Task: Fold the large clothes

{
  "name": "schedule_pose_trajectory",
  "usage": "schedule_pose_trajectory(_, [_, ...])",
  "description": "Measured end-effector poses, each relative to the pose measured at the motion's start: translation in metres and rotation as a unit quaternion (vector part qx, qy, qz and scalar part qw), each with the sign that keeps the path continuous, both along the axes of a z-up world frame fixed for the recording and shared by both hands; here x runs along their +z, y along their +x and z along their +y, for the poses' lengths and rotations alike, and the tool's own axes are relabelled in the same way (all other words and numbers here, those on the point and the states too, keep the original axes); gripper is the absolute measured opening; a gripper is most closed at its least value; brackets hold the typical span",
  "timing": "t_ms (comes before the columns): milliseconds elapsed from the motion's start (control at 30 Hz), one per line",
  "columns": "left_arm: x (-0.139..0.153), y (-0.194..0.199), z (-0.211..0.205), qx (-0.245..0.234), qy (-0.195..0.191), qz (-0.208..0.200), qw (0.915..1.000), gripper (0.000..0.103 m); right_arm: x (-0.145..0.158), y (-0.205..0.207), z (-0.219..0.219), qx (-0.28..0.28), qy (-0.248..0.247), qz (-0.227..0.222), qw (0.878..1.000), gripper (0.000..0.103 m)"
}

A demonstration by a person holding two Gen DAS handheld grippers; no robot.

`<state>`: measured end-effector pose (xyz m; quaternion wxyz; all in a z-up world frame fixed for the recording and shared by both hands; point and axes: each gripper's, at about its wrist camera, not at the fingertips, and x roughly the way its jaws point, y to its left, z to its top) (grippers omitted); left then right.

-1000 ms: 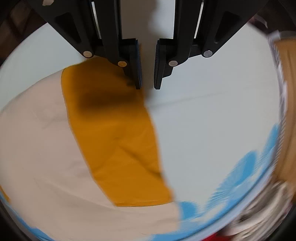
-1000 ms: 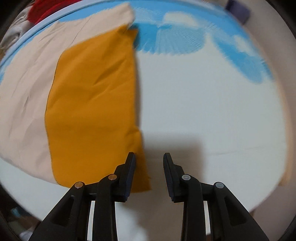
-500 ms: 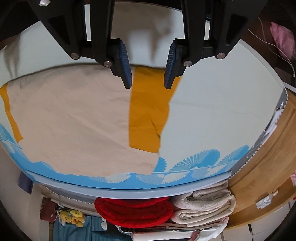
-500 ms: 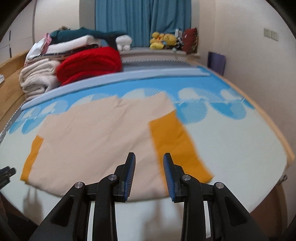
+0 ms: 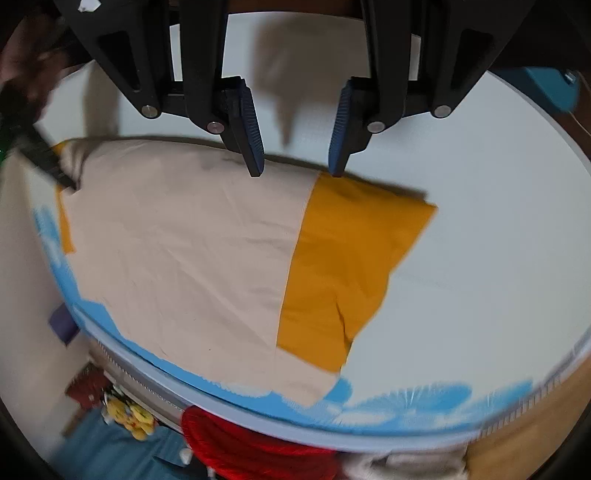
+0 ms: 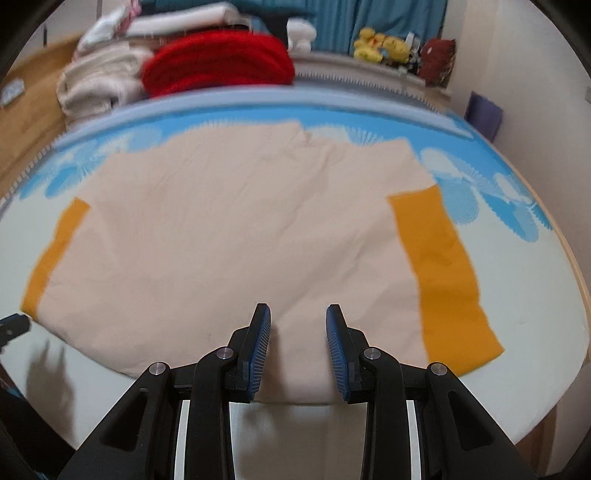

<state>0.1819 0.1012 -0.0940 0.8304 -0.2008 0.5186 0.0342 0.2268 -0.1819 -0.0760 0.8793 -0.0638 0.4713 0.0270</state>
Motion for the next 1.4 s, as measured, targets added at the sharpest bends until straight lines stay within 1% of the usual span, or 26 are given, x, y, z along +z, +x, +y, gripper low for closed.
schedule_pose_trajectory(33, [-0.005,0.000,0.004,0.004,-0.023,0.005,0.9997,0.038,-0.010,0.004,0.001,-0.004,-0.006,0.018,1.000,0.033])
schedule_pose_trajectory(100, [-0.012,0.000,0.009,0.015,-0.056,0.014,0.9982,0.048,-0.032,0.012,0.000,-0.018,-0.010,0.053,0.998,0.033])
schedule_pose_trajectory(133, [-0.016,0.000,0.013,0.023,-0.075,0.018,0.9968,0.056,-0.036,0.013,-0.002,-0.024,-0.009,0.061,0.998,0.033])
schedule_pose_trajectory(167, [-0.019,0.000,0.017,0.028,-0.093,0.020,0.9950,0.060,-0.042,0.015,-0.003,-0.029,-0.006,0.066,0.997,0.033])
schedule_pose_trajectory(233, [-0.030,0.002,0.024,0.046,-0.136,0.027,0.9893,0.060,-0.044,0.016,0.000,-0.026,-0.013,0.066,0.997,0.033])
schedule_pose_trajectory(300, [-0.036,0.004,0.029,0.061,-0.161,0.029,0.9847,0.061,-0.044,0.014,0.003,-0.017,-0.028,0.064,0.997,0.033])
schedule_pose_trajectory(367, [-0.043,0.008,0.034,0.079,-0.192,0.029,0.9778,0.062,-0.044,0.013,0.005,-0.010,-0.036,0.062,0.997,0.033])
schedule_pose_trajectory(433, [-0.049,0.011,0.037,0.097,-0.223,0.025,0.9697,0.064,-0.045,0.014,0.005,-0.010,-0.030,0.064,0.997,0.033])
schedule_pose_trajectory(467, [-0.053,0.012,0.039,0.112,-0.242,0.020,0.9637,0.064,-0.044,0.014,0.003,-0.011,-0.025,0.066,0.997,0.033])
schedule_pose_trajectory(600, [-0.064,0.016,0.043,0.148,-0.279,0.004,0.9489,0.065,-0.042,0.014,0.001,-0.012,-0.016,0.068,0.997,0.033])
schedule_pose_trajectory(667, [-0.069,0.018,0.045,0.165,-0.295,-0.011,0.9410,0.065,-0.042,0.014,0.000,-0.012,-0.014,0.067,0.998,0.033])
schedule_pose_trajectory(800, [-0.074,0.023,0.049,0.185,-0.314,-0.035,0.9306,0.065,-0.042,0.014,-0.003,-0.014,-0.008,0.064,0.998,0.033])
schedule_pose_trajectory(867, [-0.078,0.025,0.051,0.197,-0.326,-0.046,0.9235,0.065,-0.042,0.013,-0.003,-0.016,-0.004,0.063,0.998,0.033])
schedule_pose_trajectory(967, [-0.081,0.029,0.052,0.205,-0.334,-0.055,0.9184,0.063,-0.042,0.012,-0.004,-0.019,0.000,0.060,0.998,0.033])
schedule_pose_trajectory(1000, [-0.081,0.032,0.052,0.206,-0.335,-0.056,0.9179,0.061,-0.042,0.012,-0.004,-0.019,0.000,0.059,0.998,0.033])
schedule_pose_trajectory(1033, [-0.082,0.033,0.053,0.208,-0.333,-0.054,0.9180,0.049,-0.042,0.013,-0.004,-0.019,-0.001,0.059,0.998,0.033])
schedule_pose_trajectory(1067, [-0.084,0.033,0.053,0.209,-0.332,-0.050,0.9185,0.035,-0.042,0.012,-0.004,-0.020,0.000,0.058,0.998,0.033])
schedule_pose_trajectory(1100, [-0.085,0.034,0.054,0.207,-0.337,-0.047,0.9173,0.029,-0.042,0.012,-0.004,-0.022,0.000,0.057,0.998,0.033])
schedule_pose_trajectory(1133, [-0.085,0.034,0.055,0.204,-0.343,-0.049,0.9156,0.020,-0.042,0.012,-0.004,-0.024,0.001,0.056,0.998,0.033])
schedule_pose_trajectory(1167, [-0.080,0.034,0.055,0.199,-0.341,-0.053,0.9173,0.018,-0.042,0.012,-0.004,-0.026,0.002,0.056,0.998,0.033])
schedule_pose_trajectory(1200, [-0.074,0.037,0.052,0.193,-0.334,-0.057,0.9210,0.015,-0.042,0.012,-0.004,-0.029,0.002,0.055,0.998,0.033])
schedule_pose_trajectory(1233, [-0.064,0.037,0.051,0.183,-0.323,-0.064,0.9264,0.013,-0.041,0.012,-0.005,-0.031,0.002,0.055,0.998,0.033])
schedule_pose_trajectory(1267, [-0.048,0.036,0.050,0.170,-0.311,-0.076,0.9322,0.012,-0.042,0.013,-0.004,-0.036,0.001,0.056,0.998,0.033])
schedule_pose_trajectory(1300, [-0.041,0.035,0.050,0.163,-0.306,-0.082,0.9345,0.011,-0.042,0.014,-0.003,-0.040,0.002,0.057,0.998,0.033])
schedule_pose_trajectory(1333, [-0.024,0.033,0.051,0.151,-0.295,-0.091,0.9392,0.010,-0.042,0.014,-0.002,-0.045,0.005,0.059,0.997,0.033])
schedule_pose_trajectory(1400, [-0.001,0.030,0.053,0.134,-0.262,-0.095,0.9510,0.009,-0.042,0.018,0.001,-0.053,0.013,0.062,0.997,0.033])
